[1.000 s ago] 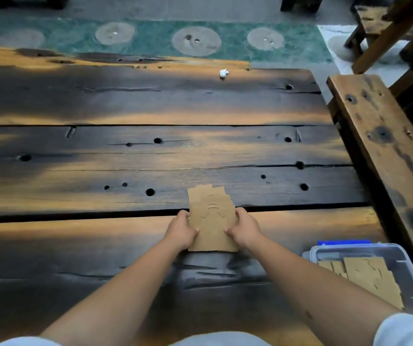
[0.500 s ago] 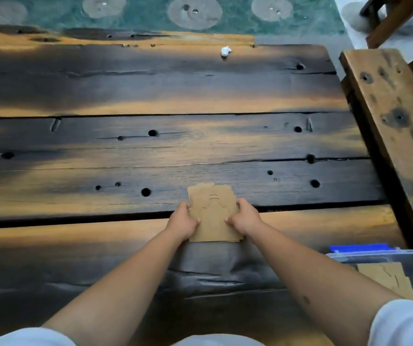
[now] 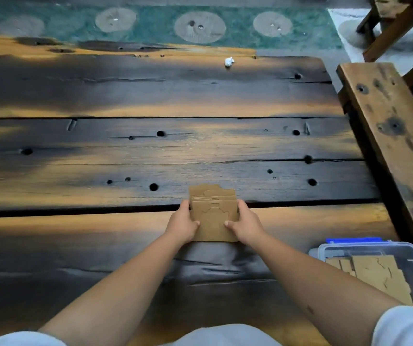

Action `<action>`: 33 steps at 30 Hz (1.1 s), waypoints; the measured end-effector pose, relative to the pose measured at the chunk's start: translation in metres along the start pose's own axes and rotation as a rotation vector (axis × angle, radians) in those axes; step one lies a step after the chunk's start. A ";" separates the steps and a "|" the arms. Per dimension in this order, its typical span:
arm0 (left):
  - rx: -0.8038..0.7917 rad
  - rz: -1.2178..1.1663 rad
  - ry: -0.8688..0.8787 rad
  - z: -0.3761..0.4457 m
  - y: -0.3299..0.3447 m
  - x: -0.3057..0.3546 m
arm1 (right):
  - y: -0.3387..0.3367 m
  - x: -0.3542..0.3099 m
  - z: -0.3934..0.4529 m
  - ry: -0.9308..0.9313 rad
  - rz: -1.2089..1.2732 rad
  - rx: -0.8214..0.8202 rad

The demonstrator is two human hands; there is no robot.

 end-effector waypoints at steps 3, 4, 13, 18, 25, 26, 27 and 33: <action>0.015 -0.010 0.018 -0.024 -0.003 -0.008 | 0.005 -0.001 -0.021 -0.050 0.003 -0.012; 0.012 -0.025 0.025 -0.032 -0.002 -0.011 | 0.006 0.000 -0.028 -0.065 -0.007 -0.009; -0.009 -0.083 0.117 -0.103 0.000 -0.049 | 0.036 0.018 -0.093 -0.134 -0.048 -0.079; -0.003 -0.013 0.166 -0.132 -0.004 -0.062 | 0.050 0.023 -0.124 -0.182 -0.027 -0.075; 0.036 0.053 0.203 -0.161 -0.007 -0.090 | 0.079 0.031 -0.160 -0.207 -0.074 -0.040; 0.040 0.053 0.205 -0.163 -0.007 -0.095 | 0.083 0.031 -0.164 -0.216 -0.093 -0.034; 0.042 0.054 0.205 -0.165 -0.007 -0.101 | 0.088 0.032 -0.168 -0.225 -0.114 -0.030; 0.064 0.060 0.217 -0.174 -0.001 -0.132 | 0.111 0.036 -0.186 -0.287 -0.179 0.024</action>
Point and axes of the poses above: each hand's wrist, its own z-axis towards the middle knuckle, its own y-axis out of the palm, x = y × z, the point moved 9 cm from there along z, towards the middle knuckle, and after that the axes turned 11 degrees about z, right-handed, at the moved point
